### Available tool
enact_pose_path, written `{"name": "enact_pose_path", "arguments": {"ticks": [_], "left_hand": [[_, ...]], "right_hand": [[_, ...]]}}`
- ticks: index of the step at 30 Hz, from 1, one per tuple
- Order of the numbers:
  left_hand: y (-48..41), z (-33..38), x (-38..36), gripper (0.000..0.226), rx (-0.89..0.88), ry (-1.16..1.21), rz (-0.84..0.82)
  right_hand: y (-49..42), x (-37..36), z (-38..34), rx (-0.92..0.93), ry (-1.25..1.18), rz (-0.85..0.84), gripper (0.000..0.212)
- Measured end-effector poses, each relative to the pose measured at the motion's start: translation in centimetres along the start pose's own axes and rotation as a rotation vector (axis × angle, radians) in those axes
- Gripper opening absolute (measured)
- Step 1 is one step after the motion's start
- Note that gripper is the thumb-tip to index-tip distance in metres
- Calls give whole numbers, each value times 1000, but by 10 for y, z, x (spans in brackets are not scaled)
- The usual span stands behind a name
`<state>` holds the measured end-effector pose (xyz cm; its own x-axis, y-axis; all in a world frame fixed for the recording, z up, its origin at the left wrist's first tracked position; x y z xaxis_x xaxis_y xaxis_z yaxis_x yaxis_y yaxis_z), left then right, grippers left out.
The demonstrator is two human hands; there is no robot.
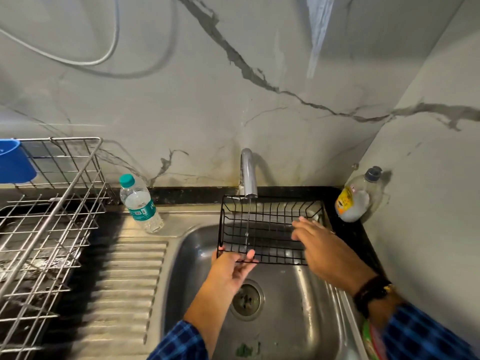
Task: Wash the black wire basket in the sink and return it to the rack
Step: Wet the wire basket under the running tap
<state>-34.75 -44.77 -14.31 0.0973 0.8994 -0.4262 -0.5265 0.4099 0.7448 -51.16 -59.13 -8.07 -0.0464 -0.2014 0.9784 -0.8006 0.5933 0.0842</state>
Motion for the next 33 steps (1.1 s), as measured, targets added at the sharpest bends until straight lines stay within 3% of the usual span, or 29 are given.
{"name": "enact_pose_path", "arguments": {"ticks": [3, 8, 15, 20, 23, 26, 30, 33], "left_hand": [[7, -26, -11, 52, 60, -2, -35], [19, -49, -24, 50, 111, 48, -85], [7, -36, -1, 46, 0, 135, -97], [1, -21, 20, 46, -138, 101, -150], [7, -15, 28, 50, -205, 140, -147], [10, -5, 36, 52, -274, 181, -108], [12, 8, 49, 58, -351, 184, -73], [16, 17, 53, 58, -423, 142, -112]], "right_hand": [[-28, -12, -27, -232, -286, 28, 27], [-76, -39, -50, -613, -1079, -333, 24], [-79, -49, 6, -992, -1601, -124, 27], [-54, -59, 18, -1019, -1266, -93, 22], [-53, -66, 0, -928, -1021, -62, 22], [-52, -70, -29, -726, -589, -165, 17], [-44, -80, -83, -492, -255, -282, 74], [-41, -88, -113, -467, -254, -415, 81]]}}
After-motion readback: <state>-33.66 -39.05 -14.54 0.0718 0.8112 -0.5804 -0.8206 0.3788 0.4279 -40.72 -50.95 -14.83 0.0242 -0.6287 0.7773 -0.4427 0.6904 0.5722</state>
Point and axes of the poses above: each hand's wrist, its own y-axis away from the middle knuckle, its own x-axis out of the back of the hand, z = x × y, the point moved 3 cm from there along -y, towards the middle knuckle, and after that the axes turned 10 degrees about -x, right-handed, at the moved point
